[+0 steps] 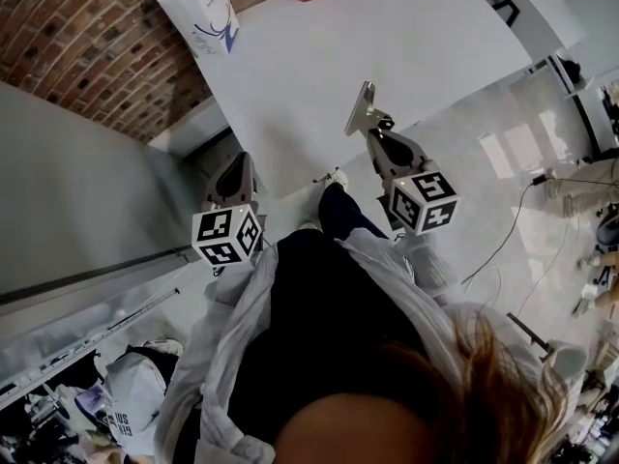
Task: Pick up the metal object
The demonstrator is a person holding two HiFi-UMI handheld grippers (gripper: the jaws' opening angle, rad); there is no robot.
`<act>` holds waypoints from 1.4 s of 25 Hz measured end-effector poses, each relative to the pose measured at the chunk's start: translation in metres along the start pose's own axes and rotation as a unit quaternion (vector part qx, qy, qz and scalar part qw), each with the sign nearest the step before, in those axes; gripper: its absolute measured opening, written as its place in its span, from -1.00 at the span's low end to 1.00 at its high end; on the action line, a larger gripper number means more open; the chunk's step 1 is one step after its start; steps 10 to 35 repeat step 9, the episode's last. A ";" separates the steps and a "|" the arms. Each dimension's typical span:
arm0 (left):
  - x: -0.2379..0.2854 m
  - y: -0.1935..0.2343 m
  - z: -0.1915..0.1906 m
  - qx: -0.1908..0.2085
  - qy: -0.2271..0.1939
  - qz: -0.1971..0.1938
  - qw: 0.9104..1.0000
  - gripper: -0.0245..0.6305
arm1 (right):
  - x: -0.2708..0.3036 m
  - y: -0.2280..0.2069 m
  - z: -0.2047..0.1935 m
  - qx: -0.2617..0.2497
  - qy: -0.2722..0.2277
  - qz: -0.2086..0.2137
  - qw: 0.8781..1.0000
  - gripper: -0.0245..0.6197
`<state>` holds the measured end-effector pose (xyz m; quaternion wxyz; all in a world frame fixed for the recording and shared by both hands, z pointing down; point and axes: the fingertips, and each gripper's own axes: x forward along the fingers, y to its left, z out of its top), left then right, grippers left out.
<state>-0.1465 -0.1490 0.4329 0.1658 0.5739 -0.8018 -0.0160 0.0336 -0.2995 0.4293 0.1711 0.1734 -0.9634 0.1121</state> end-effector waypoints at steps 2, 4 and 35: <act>0.001 0.000 0.000 0.000 0.000 0.000 1.000 -0.86 | 0.001 0.000 -0.002 0.000 0.003 0.000 1.000 -0.89; 0.002 0.000 0.000 0.000 0.001 -0.001 1.000 -0.86 | 0.000 0.000 -0.002 0.001 0.005 -0.001 1.000 -0.89; 0.004 0.000 0.001 0.001 0.003 -0.003 1.000 -0.86 | 0.002 -0.001 0.001 0.002 0.005 0.000 1.000 -0.89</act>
